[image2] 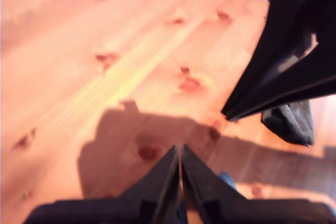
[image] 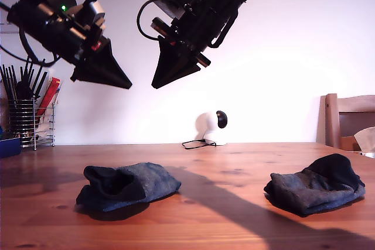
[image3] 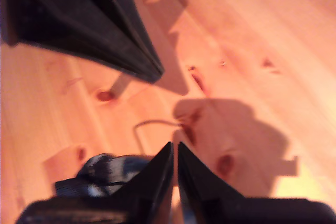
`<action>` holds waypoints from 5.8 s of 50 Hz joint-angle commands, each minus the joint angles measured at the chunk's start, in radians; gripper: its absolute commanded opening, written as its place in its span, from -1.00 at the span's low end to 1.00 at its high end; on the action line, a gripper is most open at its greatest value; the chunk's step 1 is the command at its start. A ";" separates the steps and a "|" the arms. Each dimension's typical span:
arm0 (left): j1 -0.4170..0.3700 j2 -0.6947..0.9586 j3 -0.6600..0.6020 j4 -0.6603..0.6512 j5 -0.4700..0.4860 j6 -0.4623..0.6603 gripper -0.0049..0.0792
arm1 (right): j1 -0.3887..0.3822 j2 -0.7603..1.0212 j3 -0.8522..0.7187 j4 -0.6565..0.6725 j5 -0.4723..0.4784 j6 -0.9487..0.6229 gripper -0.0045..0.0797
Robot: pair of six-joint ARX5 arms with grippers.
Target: Fold the socks in front of you. After folding them, place them to the right side.
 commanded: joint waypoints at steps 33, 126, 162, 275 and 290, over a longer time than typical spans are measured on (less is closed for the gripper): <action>0.010 -0.295 -0.546 0.248 -0.089 -0.090 -0.93 | 0.050 -0.269 -0.513 0.349 0.136 0.076 -0.92; -0.124 -0.215 -0.650 0.199 -0.112 -0.323 -0.45 | 0.048 -0.455 -0.736 0.373 0.088 0.105 -0.92; -0.124 -0.216 -0.568 0.199 -0.065 -0.316 -0.94 | 0.048 -0.455 -0.736 0.373 0.070 0.106 -0.92; -0.111 -0.192 -0.387 0.018 -0.269 -0.166 -0.40 | 0.049 -0.331 -0.734 0.434 -0.061 0.102 -0.85; -0.125 -0.092 -0.388 0.072 -0.211 -0.157 -0.93 | 0.034 -0.299 -0.726 0.562 -0.061 0.132 -0.92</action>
